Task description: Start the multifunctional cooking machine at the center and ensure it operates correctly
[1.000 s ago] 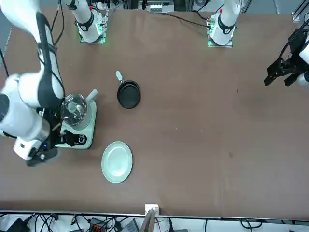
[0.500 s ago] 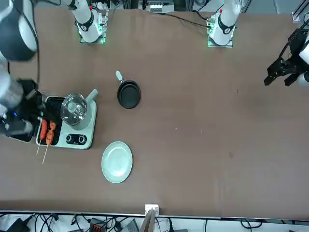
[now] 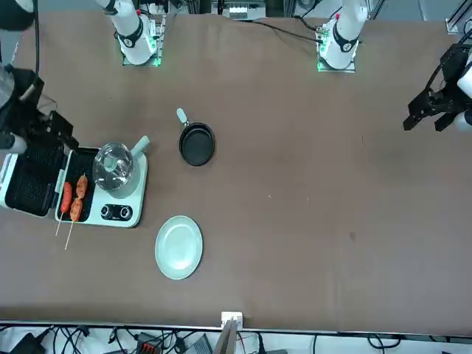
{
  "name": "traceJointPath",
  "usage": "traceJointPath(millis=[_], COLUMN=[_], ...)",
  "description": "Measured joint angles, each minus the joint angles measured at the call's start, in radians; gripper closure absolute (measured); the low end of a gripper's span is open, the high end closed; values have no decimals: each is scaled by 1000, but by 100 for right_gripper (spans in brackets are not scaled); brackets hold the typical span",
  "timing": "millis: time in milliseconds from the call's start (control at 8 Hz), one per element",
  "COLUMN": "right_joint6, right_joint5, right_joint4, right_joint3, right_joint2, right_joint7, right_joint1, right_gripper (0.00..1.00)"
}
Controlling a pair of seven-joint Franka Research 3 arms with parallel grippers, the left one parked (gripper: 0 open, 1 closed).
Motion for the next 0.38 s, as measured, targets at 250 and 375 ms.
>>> traceJointPath(millis=[250, 375], right_joint6=[-10, -11], right_joint5=[0, 0], right_joint4=[-34, -39], right_joint3=[0, 0], right_joint2=[-50, -60], right_joint7=[1, 0], right_joint1=[0, 0], right_gripper=[0, 0])
